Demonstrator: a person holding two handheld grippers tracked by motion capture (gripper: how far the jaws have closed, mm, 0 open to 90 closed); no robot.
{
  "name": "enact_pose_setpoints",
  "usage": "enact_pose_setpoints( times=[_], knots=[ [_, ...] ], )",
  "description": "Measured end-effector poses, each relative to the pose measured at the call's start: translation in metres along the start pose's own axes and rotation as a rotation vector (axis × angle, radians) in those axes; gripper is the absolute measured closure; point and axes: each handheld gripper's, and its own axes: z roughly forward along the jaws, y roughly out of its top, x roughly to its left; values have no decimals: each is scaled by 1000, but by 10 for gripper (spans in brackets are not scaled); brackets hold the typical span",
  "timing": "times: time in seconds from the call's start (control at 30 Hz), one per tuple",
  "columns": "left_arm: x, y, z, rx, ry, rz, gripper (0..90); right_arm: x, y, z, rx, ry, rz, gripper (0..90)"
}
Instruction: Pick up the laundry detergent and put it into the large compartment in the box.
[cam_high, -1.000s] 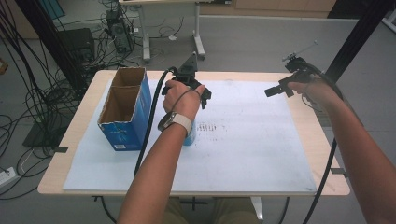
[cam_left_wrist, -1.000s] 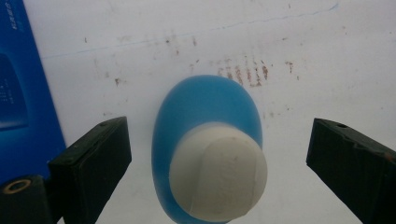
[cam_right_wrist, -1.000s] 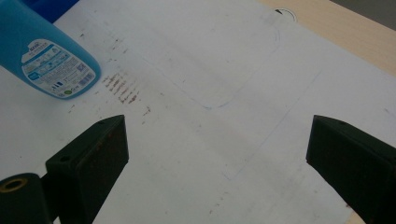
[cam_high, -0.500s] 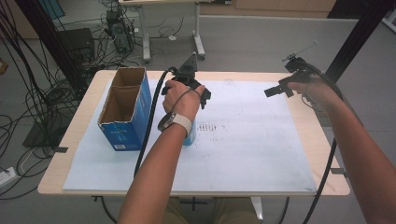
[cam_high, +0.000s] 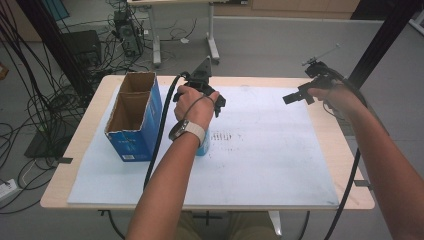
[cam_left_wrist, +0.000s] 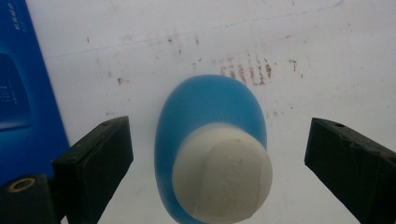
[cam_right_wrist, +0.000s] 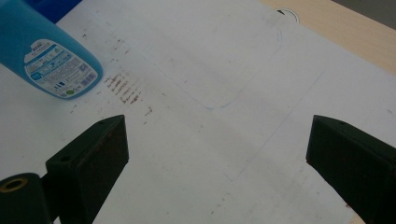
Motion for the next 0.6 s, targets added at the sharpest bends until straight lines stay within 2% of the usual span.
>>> enact_pose_setpoints(
  times=[0.6],
  knots=[
    [0,0,7,5,8,8,91,0,-1,1,3,6,-2,56]
  ],
)
